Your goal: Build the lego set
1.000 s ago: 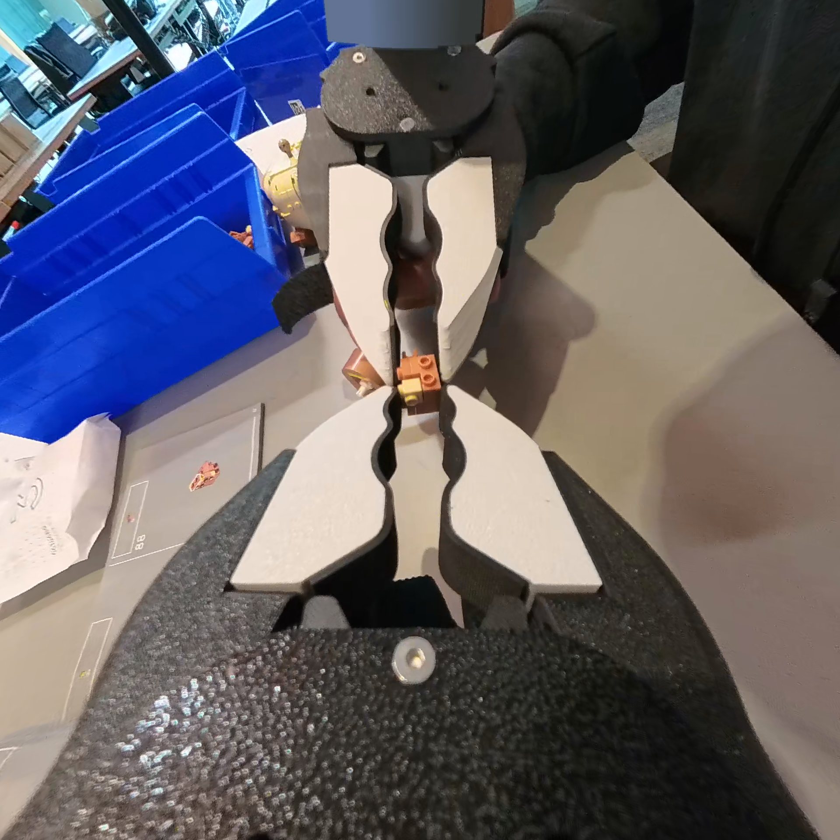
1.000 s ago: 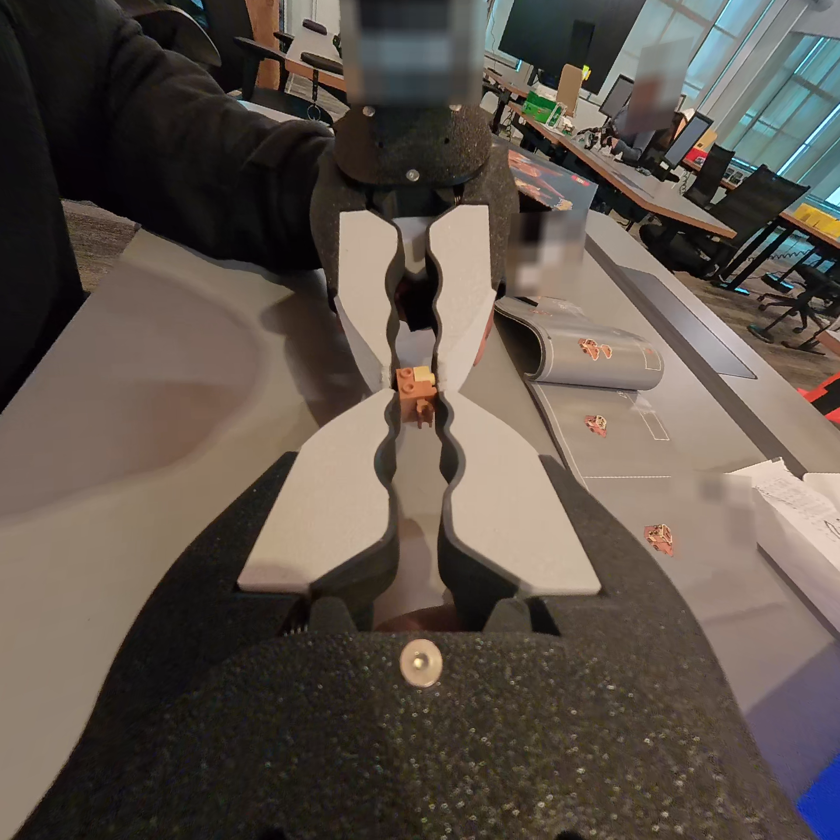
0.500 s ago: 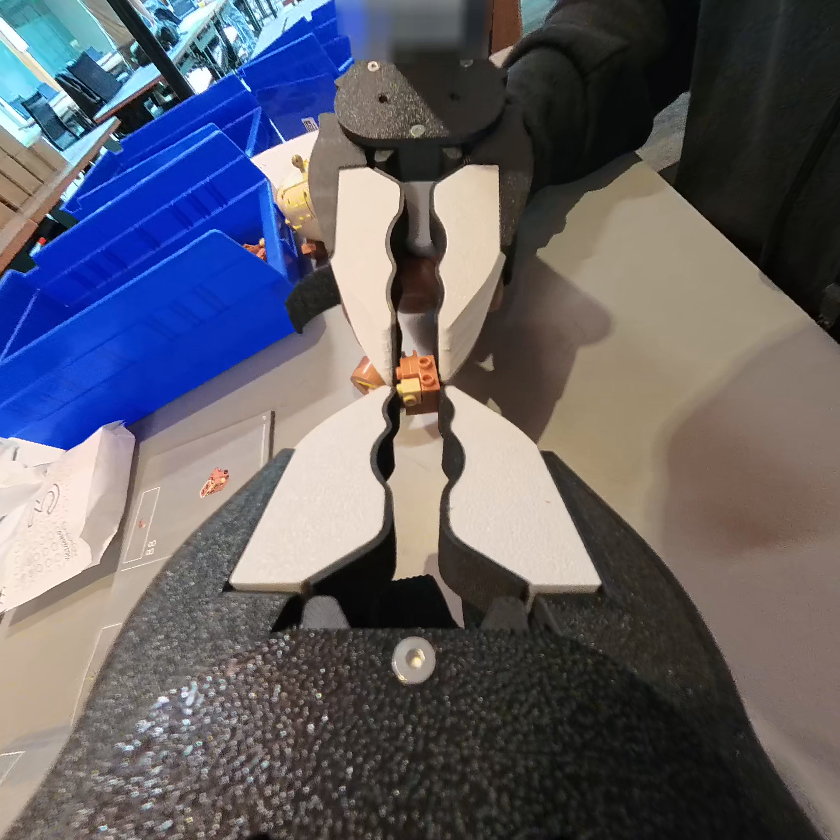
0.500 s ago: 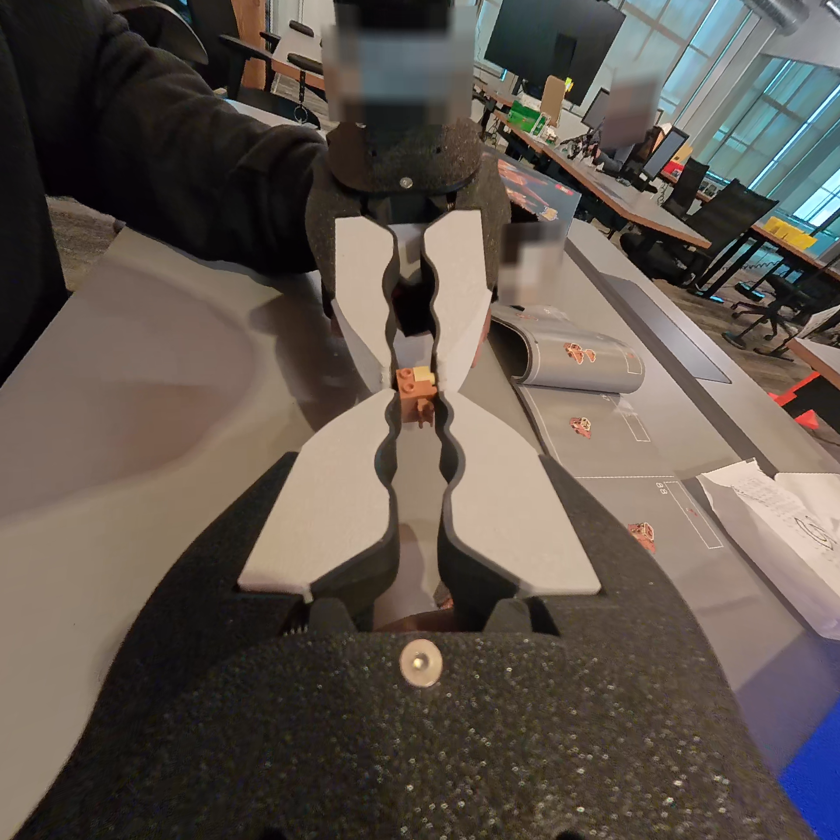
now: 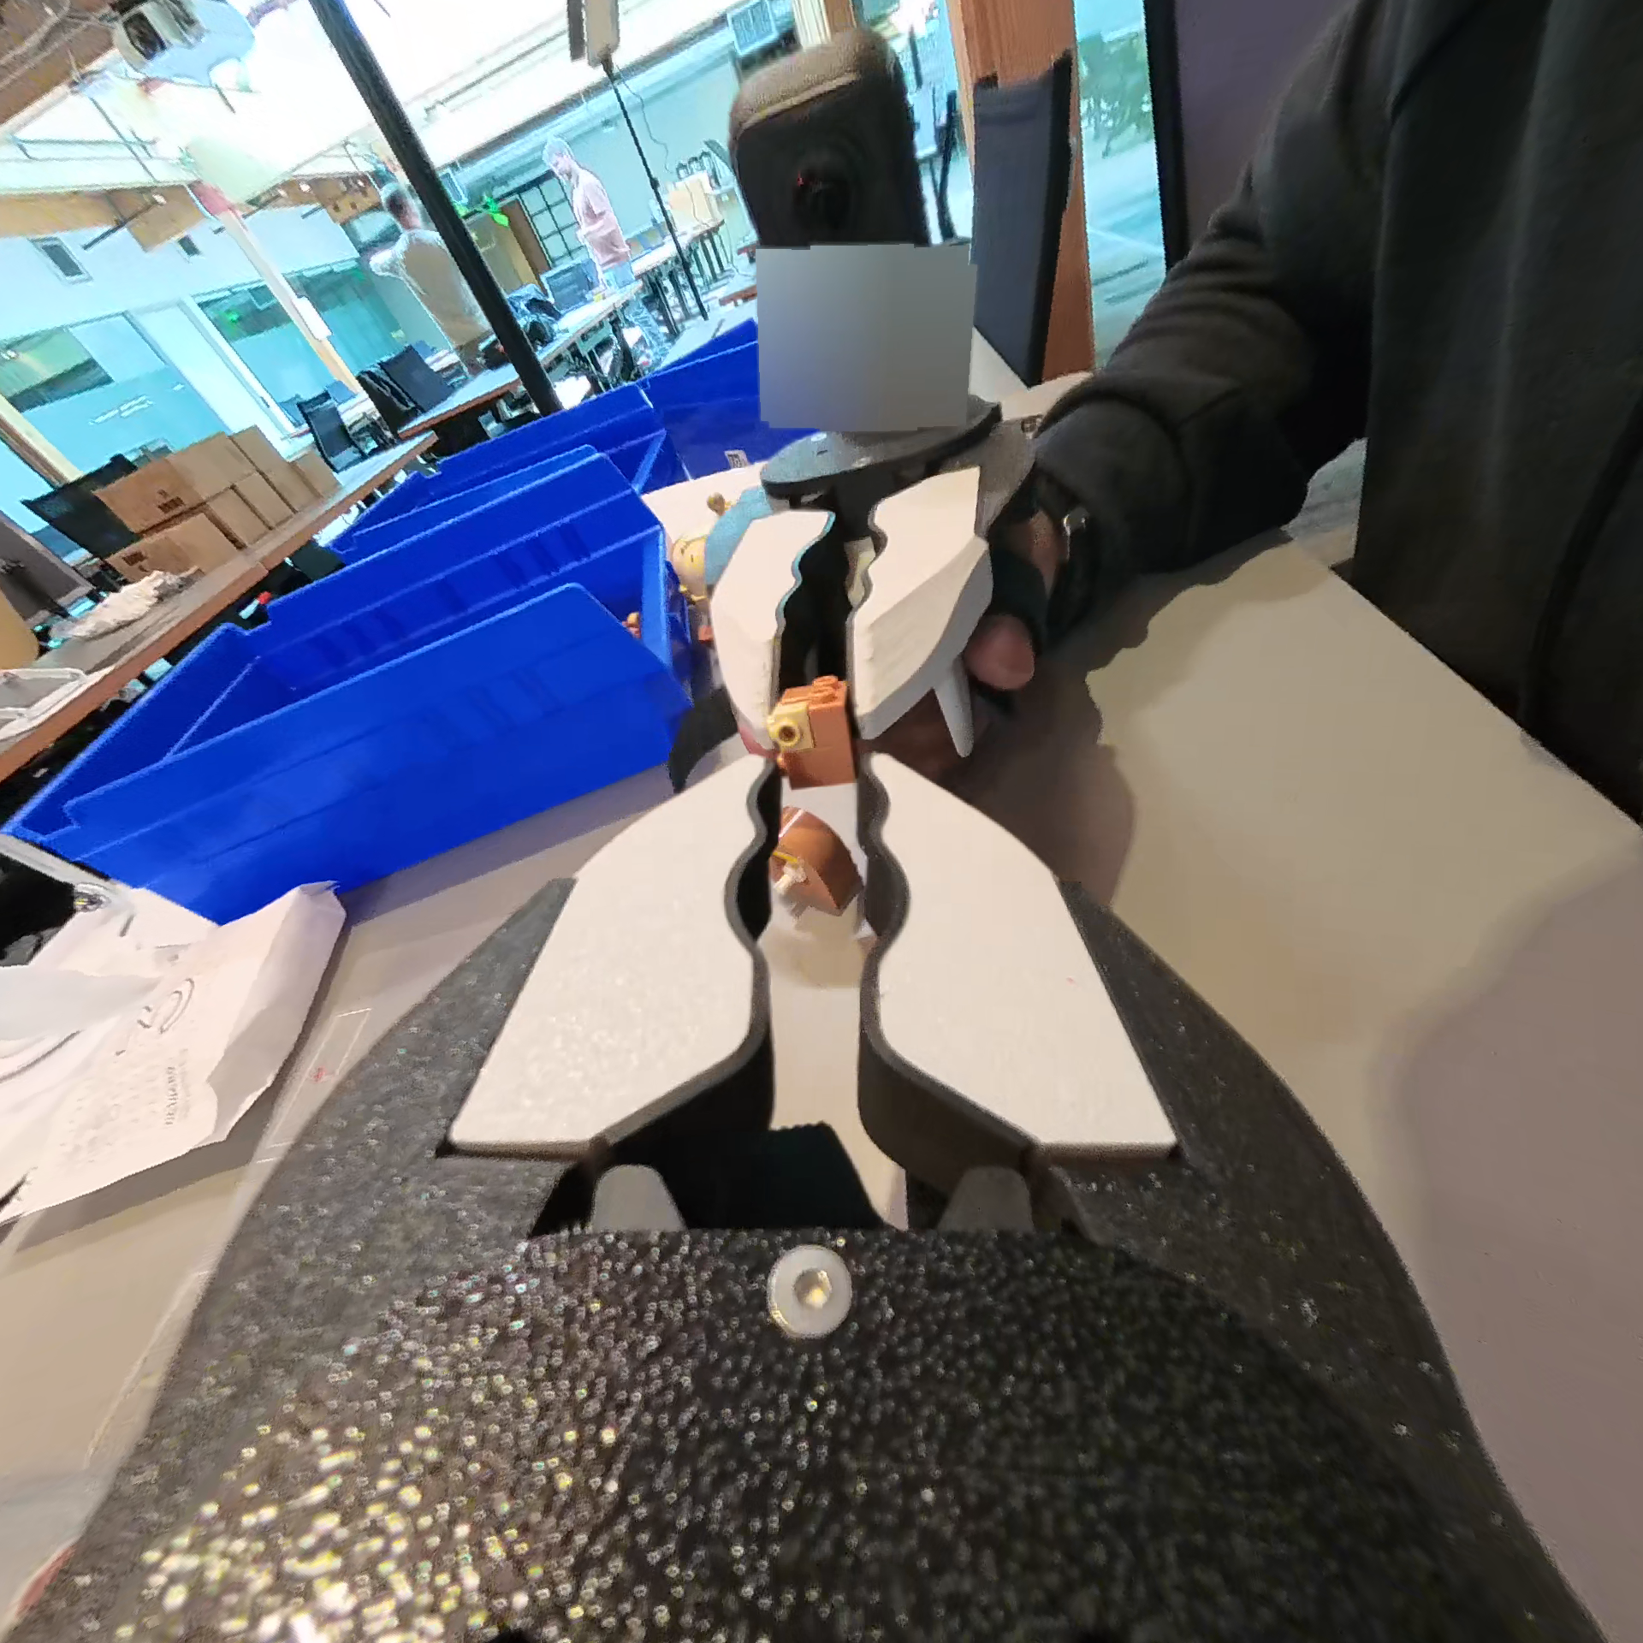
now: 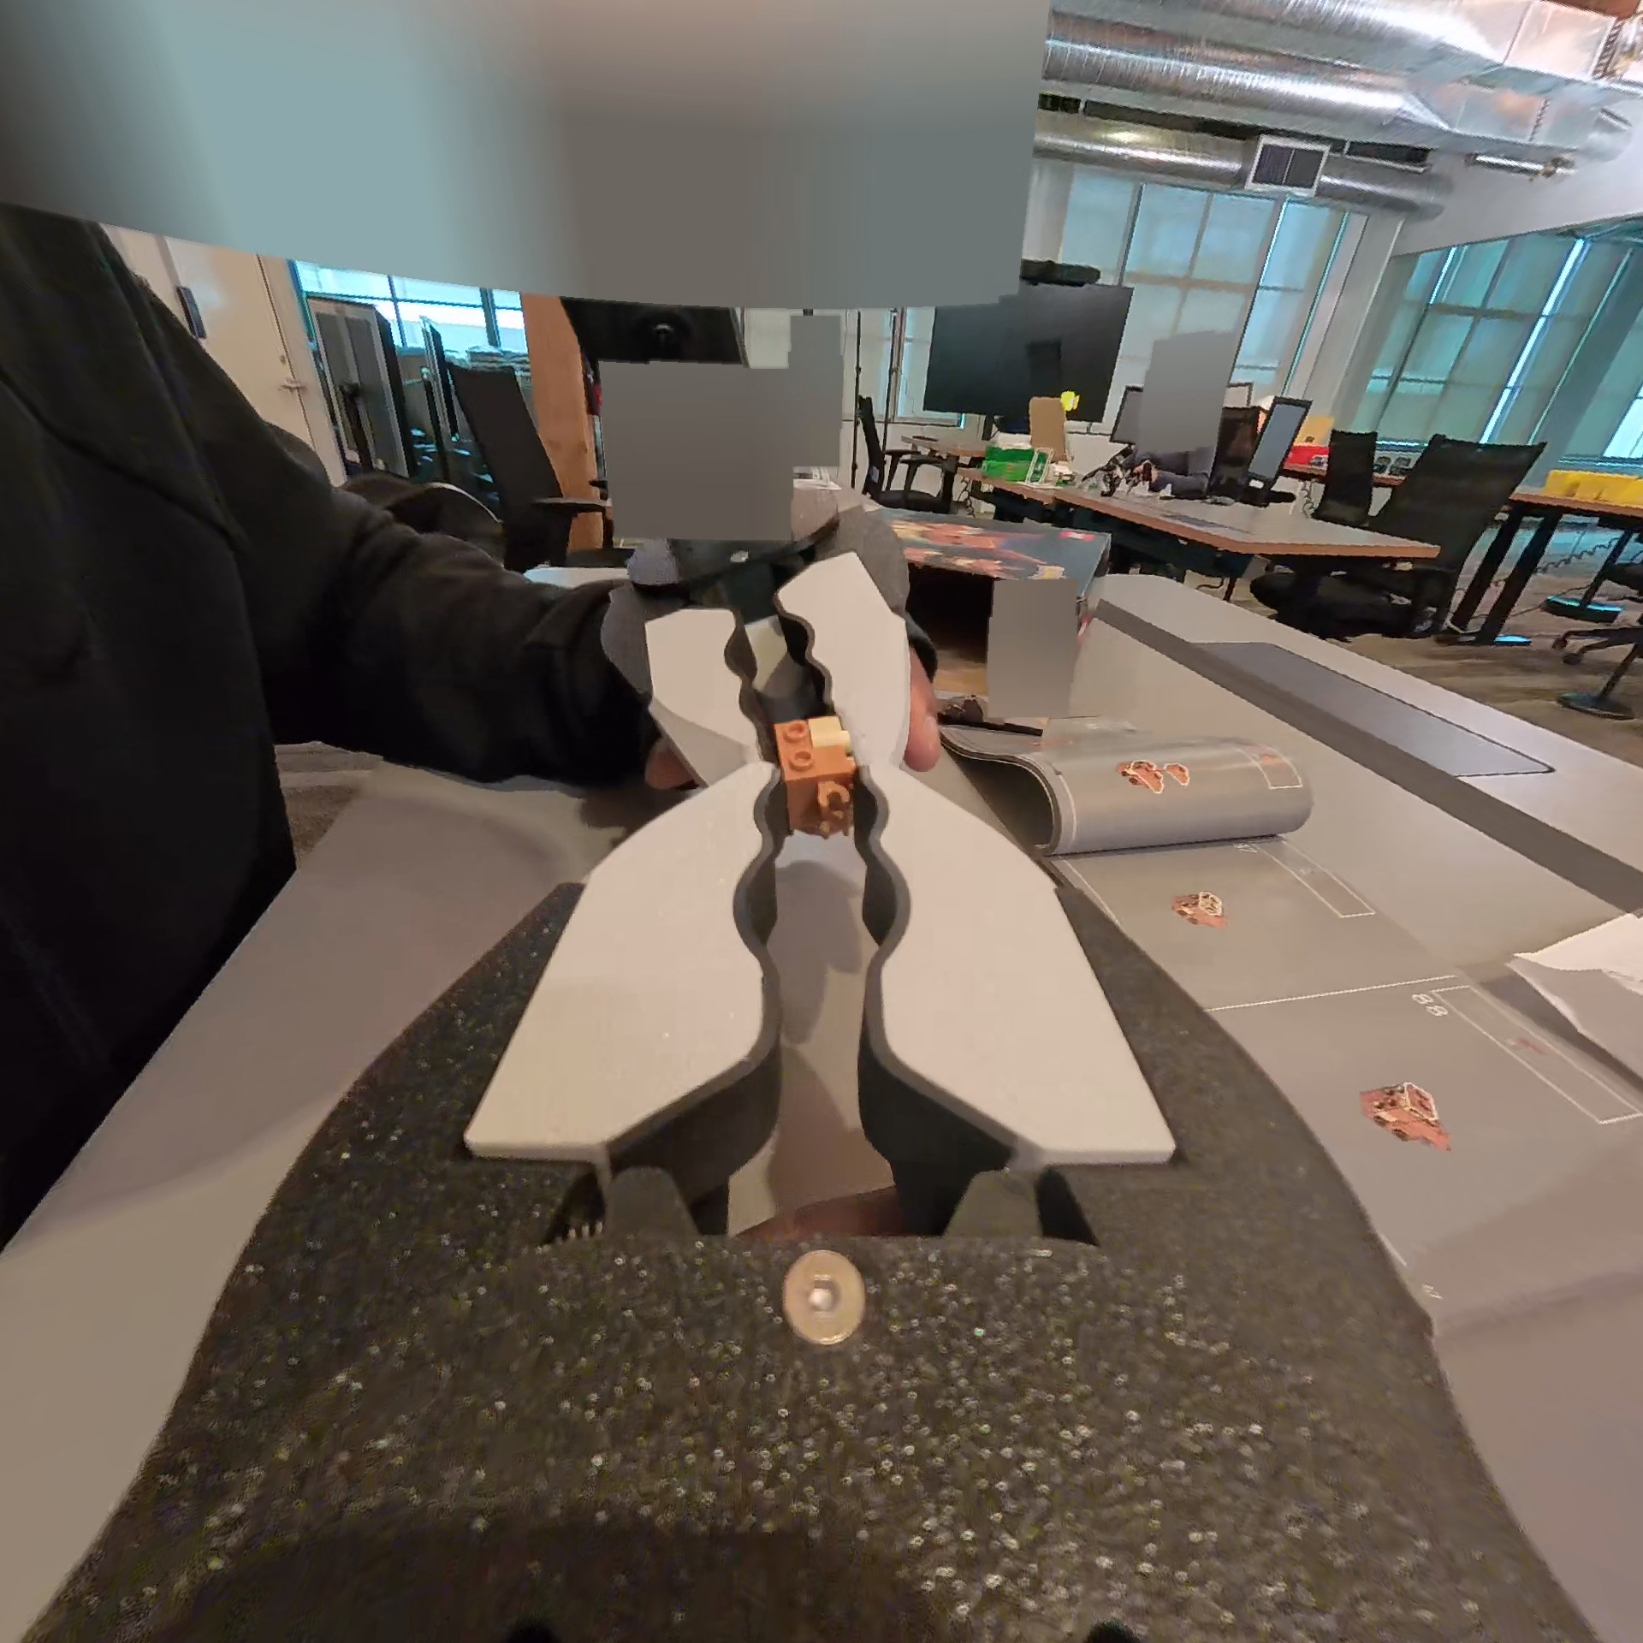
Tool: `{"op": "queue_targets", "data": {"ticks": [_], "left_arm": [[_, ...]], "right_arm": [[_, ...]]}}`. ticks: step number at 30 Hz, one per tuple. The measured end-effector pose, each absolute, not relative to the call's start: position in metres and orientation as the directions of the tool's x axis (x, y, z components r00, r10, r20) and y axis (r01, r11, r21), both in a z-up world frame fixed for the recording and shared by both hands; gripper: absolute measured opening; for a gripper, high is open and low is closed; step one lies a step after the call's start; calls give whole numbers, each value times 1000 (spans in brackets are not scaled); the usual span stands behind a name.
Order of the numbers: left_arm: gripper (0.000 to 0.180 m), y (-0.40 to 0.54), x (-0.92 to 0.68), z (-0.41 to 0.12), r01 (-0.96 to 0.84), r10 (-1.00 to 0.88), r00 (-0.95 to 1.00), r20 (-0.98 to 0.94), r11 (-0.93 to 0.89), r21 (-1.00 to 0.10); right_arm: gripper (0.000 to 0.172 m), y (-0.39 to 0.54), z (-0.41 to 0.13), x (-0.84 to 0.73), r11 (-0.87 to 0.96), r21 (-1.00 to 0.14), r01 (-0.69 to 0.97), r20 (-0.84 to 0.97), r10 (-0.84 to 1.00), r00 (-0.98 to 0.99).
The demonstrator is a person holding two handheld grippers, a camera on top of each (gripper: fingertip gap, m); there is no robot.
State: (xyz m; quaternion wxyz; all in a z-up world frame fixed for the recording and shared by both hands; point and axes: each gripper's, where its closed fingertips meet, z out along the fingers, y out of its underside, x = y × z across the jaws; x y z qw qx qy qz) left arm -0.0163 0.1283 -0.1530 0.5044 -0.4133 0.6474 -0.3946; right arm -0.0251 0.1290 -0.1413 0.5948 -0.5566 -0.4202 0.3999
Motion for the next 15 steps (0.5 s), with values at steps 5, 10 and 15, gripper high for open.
{"op": "queue_targets", "data": {"ticks": [5, 10, 15], "left_arm": [[15, 130, -17, -154, -134, -952, -157, -263, 284, -949], [14, 138, -18, -167, -245, -955, -149, -256, 287, -926], [14, 138, -21, -188, -409, -928, -196, -318, 372, -833]], "right_arm": [[15, 131, -143, -26, 27, -1000, -8, 23, 944, 330], [22, 138, -155, -24, 8, -994, 113, 49, 931, 361], [25, 136, -166, -26, 52, -970, 239, 134, 930, 343]]}}
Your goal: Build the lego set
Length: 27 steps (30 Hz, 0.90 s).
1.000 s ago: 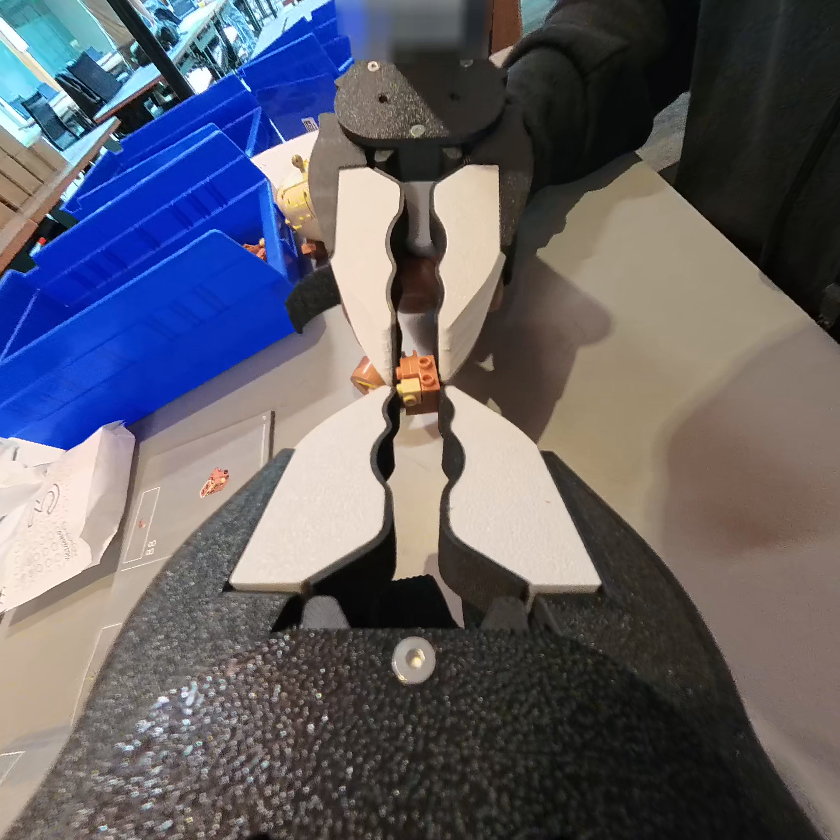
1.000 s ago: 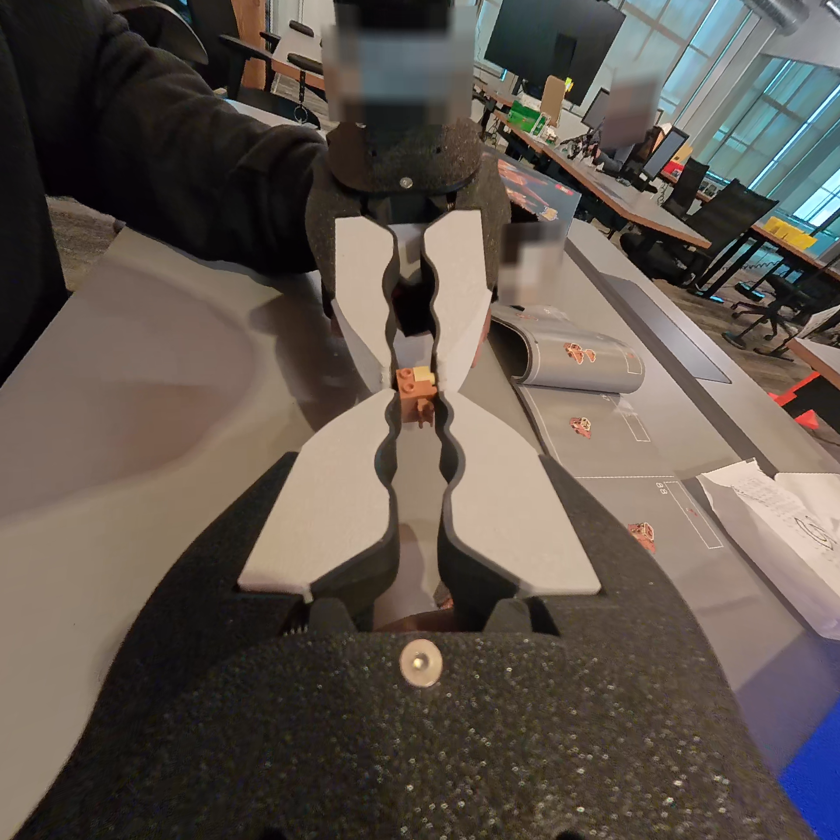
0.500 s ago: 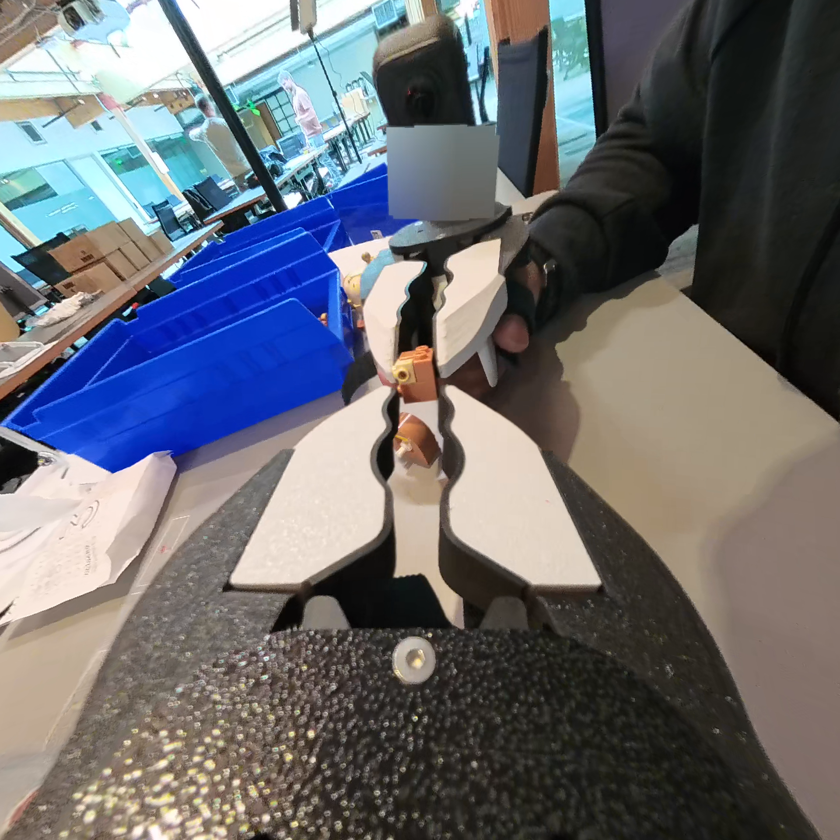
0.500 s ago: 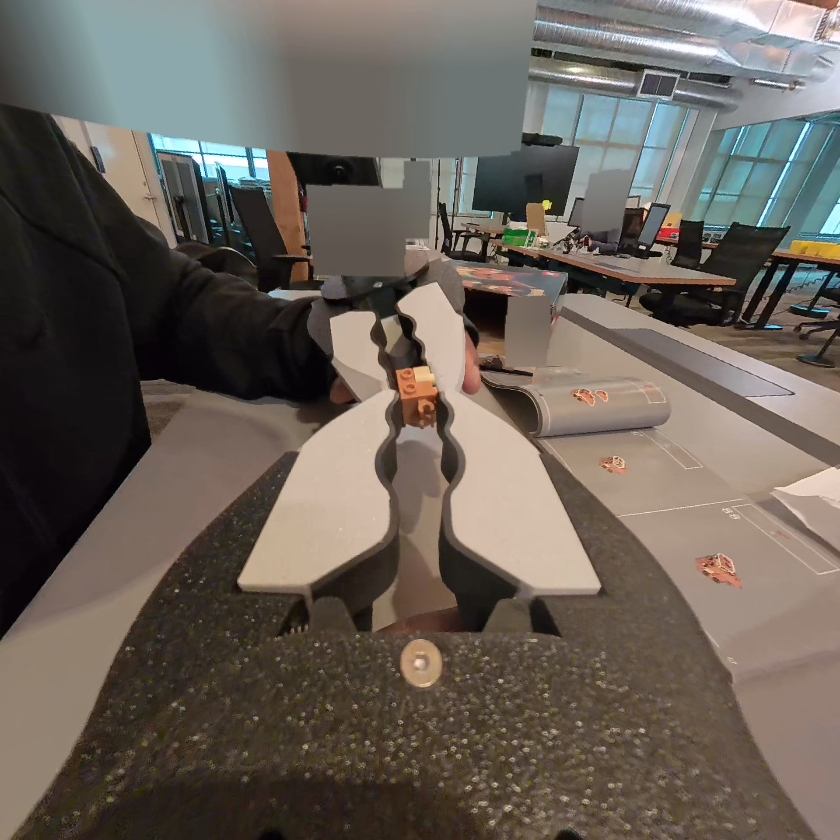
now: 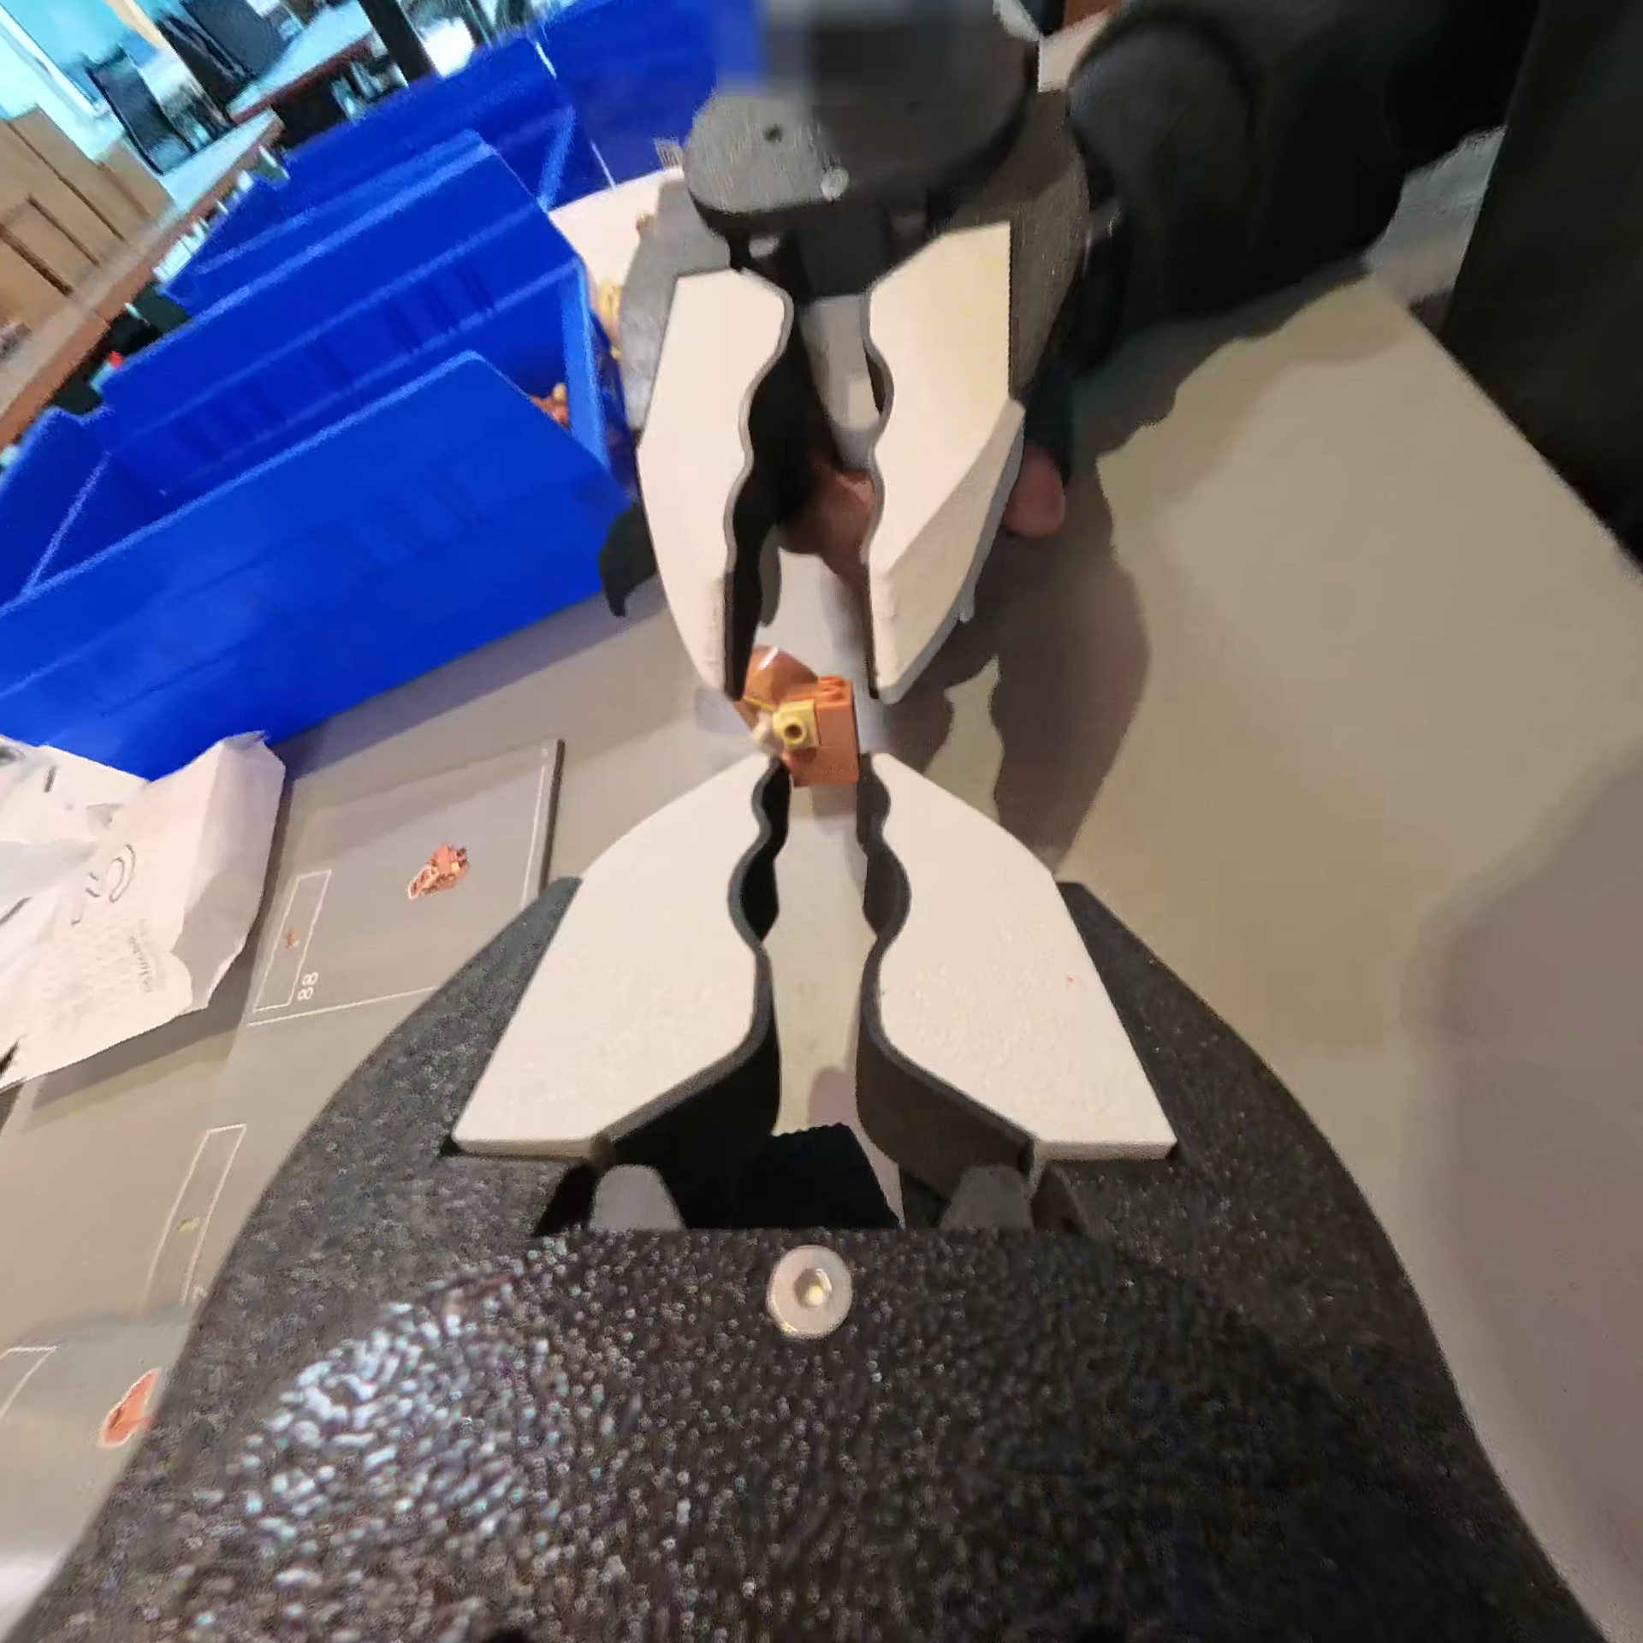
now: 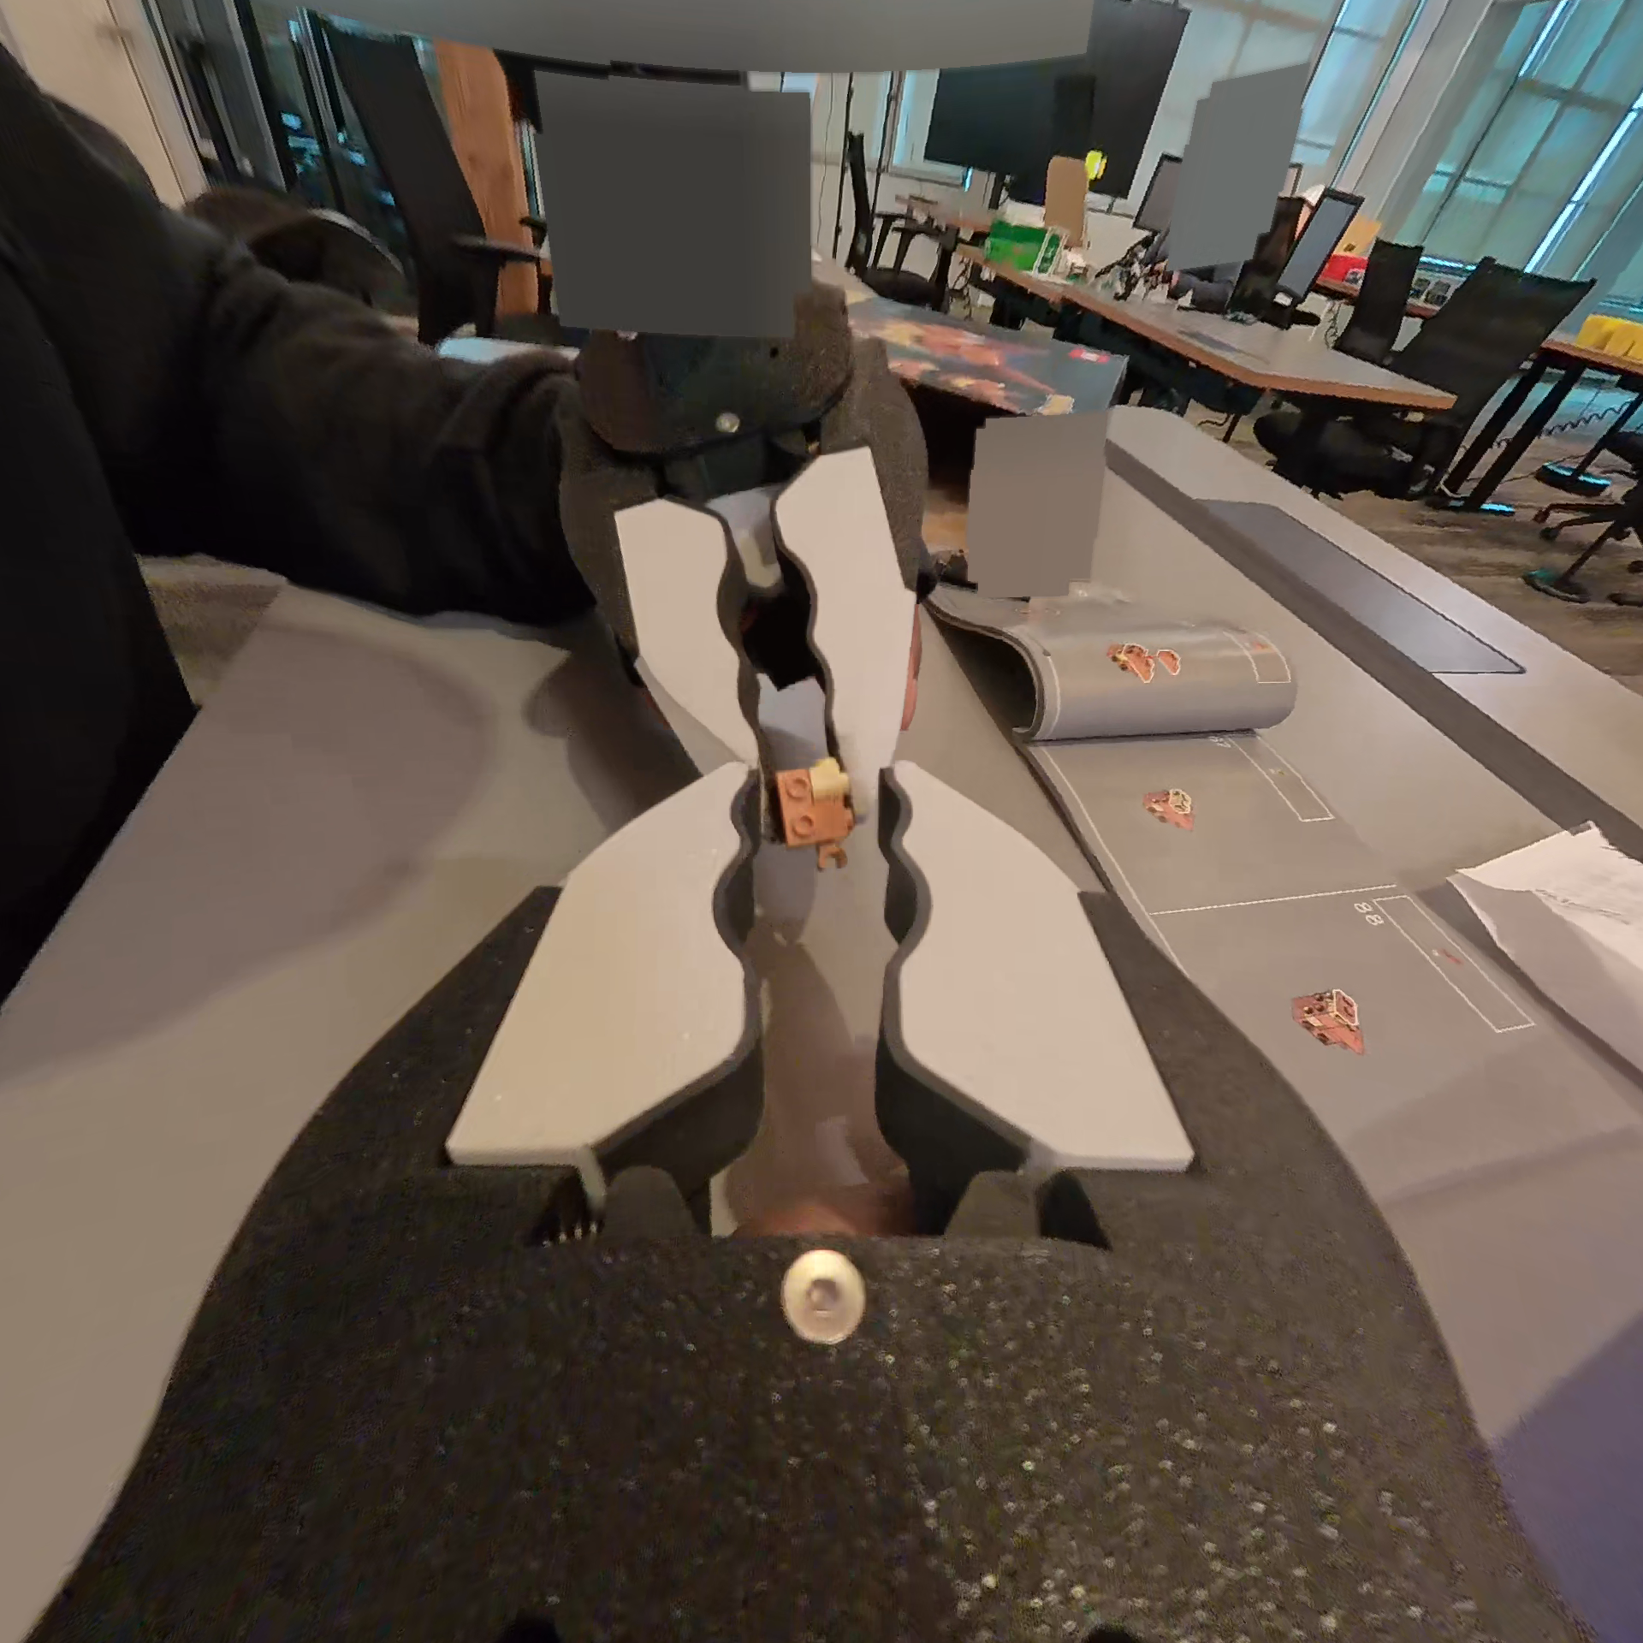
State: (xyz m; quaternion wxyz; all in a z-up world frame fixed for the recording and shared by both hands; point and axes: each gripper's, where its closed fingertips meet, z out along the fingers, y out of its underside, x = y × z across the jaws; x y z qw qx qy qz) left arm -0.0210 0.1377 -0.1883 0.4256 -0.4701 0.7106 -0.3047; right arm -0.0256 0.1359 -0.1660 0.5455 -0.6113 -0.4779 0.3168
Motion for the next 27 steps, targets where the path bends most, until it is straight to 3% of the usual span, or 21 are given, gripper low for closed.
{"op": "queue_targets", "data": {"ticks": [7, 27], "left_arm": [[14, 131, -25, -201, -505, -904, -260, -340, 428, -750], [14, 127, -27, -208, -556, -921, -268, -283, 388, -735]], "right_arm": [[15, 130, -189, -33, 112, -913, 393, 240, 926, 291], [14, 128, -194, -34, 70, -911, 407, 195, 942, 274]]}}
